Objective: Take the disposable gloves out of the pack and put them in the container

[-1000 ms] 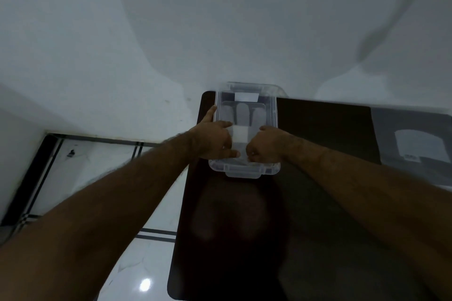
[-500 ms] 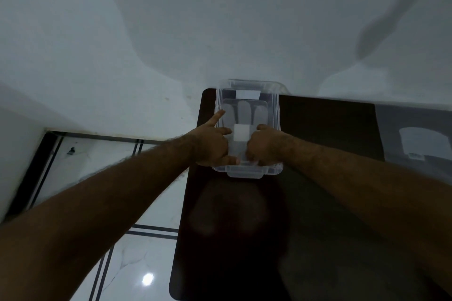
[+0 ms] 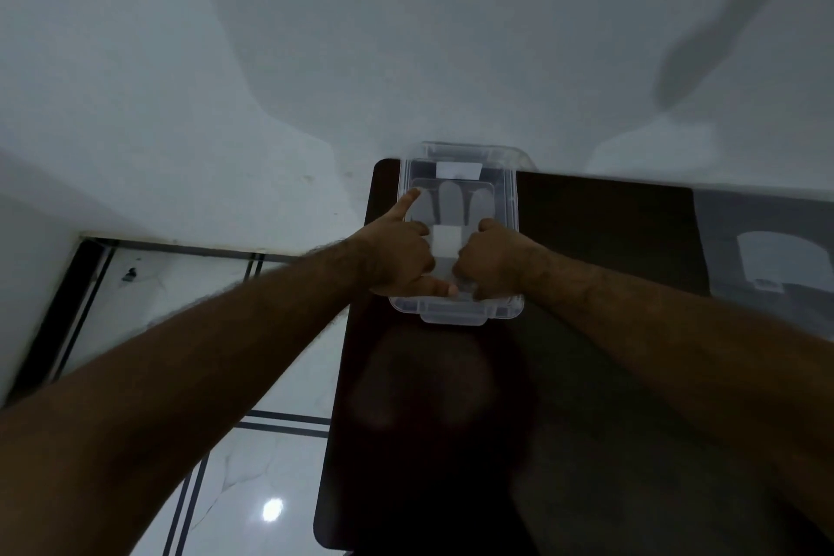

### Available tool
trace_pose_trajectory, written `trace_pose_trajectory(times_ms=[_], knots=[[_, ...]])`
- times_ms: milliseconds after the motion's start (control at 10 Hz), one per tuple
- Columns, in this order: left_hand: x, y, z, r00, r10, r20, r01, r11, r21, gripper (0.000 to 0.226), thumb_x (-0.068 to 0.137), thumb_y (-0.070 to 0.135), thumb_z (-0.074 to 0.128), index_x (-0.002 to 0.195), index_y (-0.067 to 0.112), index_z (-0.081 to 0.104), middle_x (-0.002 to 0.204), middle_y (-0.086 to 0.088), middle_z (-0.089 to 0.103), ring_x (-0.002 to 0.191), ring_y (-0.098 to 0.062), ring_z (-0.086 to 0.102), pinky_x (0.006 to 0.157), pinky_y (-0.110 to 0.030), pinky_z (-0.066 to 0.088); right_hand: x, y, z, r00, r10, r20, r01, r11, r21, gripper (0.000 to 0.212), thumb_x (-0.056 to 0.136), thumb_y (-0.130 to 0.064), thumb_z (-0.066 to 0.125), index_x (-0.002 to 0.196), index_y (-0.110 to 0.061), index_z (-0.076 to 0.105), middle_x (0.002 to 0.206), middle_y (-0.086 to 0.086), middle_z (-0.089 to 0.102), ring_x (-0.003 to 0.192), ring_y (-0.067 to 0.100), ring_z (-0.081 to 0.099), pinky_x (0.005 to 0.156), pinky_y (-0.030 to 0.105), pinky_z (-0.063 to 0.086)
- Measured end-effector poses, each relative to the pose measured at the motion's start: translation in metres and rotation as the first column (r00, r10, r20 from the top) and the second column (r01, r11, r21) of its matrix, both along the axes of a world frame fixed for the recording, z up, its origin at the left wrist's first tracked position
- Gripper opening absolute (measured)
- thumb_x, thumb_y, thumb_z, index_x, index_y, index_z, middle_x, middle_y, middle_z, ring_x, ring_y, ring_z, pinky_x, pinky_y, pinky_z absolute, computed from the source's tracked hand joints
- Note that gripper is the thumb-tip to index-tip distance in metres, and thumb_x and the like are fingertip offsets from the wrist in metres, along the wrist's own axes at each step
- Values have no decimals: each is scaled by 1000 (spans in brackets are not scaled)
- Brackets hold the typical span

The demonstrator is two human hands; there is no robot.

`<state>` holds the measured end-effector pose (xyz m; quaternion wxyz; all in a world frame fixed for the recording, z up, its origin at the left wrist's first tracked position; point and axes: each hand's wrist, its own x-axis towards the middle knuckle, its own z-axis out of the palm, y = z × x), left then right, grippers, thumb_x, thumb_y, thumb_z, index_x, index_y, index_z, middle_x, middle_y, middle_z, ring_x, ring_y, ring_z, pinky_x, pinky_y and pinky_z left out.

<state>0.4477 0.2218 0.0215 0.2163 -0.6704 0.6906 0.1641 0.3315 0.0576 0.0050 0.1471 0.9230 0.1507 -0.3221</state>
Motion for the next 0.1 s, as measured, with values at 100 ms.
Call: trace_pose_trajectory(times_ms=[100], knots=[[0,8,10,999,29,-28,-32,991,-127,110,93,82,-17,113,31,79,112,8,80,148,-25,50,117,-66,-32,-9,-7,15,974,-107,198,97,993,59,34,96,-48,69,122,-26,68,108,0,72,105,22,68,112,51,42]])
